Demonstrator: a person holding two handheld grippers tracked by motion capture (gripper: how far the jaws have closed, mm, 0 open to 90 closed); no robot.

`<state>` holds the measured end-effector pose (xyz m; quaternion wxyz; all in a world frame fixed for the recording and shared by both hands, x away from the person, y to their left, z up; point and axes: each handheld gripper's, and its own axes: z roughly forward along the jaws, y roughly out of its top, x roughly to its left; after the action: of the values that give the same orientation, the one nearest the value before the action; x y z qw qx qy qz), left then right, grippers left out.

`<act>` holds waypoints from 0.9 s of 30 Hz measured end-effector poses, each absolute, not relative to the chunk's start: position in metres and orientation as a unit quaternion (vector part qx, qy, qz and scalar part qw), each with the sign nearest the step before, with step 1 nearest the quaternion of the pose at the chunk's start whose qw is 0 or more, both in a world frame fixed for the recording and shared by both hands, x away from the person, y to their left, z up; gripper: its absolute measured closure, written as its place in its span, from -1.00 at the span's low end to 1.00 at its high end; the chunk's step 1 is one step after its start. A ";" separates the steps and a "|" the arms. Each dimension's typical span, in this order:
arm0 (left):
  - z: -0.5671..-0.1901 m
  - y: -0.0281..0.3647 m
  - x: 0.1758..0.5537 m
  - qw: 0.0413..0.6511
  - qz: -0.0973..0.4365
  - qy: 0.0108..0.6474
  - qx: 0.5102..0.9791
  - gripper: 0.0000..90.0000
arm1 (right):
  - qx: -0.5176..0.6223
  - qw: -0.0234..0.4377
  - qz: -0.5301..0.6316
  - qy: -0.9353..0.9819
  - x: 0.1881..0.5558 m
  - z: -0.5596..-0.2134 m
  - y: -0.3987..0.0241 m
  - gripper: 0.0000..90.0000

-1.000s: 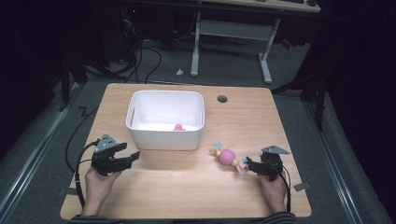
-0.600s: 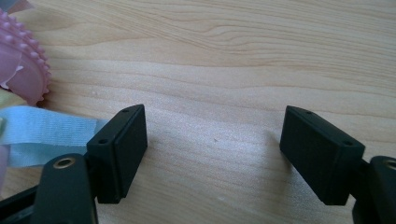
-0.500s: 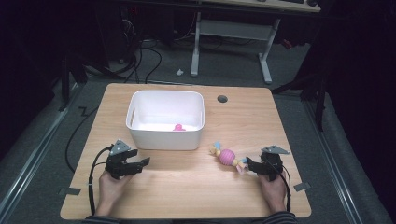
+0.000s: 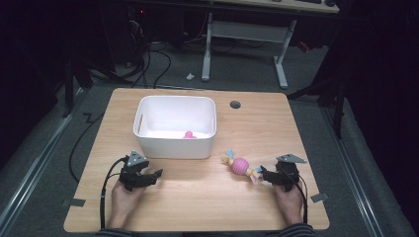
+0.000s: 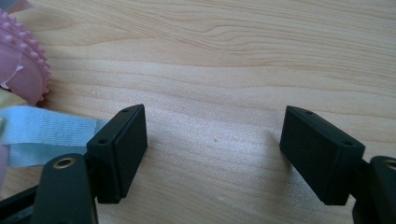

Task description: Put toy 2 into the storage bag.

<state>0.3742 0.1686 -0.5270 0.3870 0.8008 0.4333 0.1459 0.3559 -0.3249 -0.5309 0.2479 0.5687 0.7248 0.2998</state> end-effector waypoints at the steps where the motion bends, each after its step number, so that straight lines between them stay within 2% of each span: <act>1: -0.528 0.168 0.374 0.385 0.147 0.434 0.801 -0.26 | 0.568 0.248 0.300 0.725 0.356 -0.531 -0.325 -0.48; 9: -0.536 0.166 0.372 0.385 0.166 0.438 0.795 -0.27 | 0.568 0.247 0.299 0.725 0.356 -0.531 -0.326 -0.47; 14: -0.536 0.158 0.370 0.364 0.188 0.427 0.806 -0.31 | 0.569 0.248 0.300 0.724 0.356 -0.531 -0.325 -0.48; 20: -0.536 0.157 0.370 0.364 0.184 0.427 0.807 -0.34 | 0.563 0.236 0.295 0.735 0.355 -0.530 -0.326 -0.62; 27: -0.536 0.157 0.370 0.363 0.184 0.428 0.807 -0.37 | 0.566 0.230 0.289 0.737 0.353 -0.527 -0.326 -0.51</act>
<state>0.3703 0.1569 -0.5361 0.3632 0.8071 0.4276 0.1842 0.3530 -0.3265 -0.5270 0.2300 0.5659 0.7373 0.2887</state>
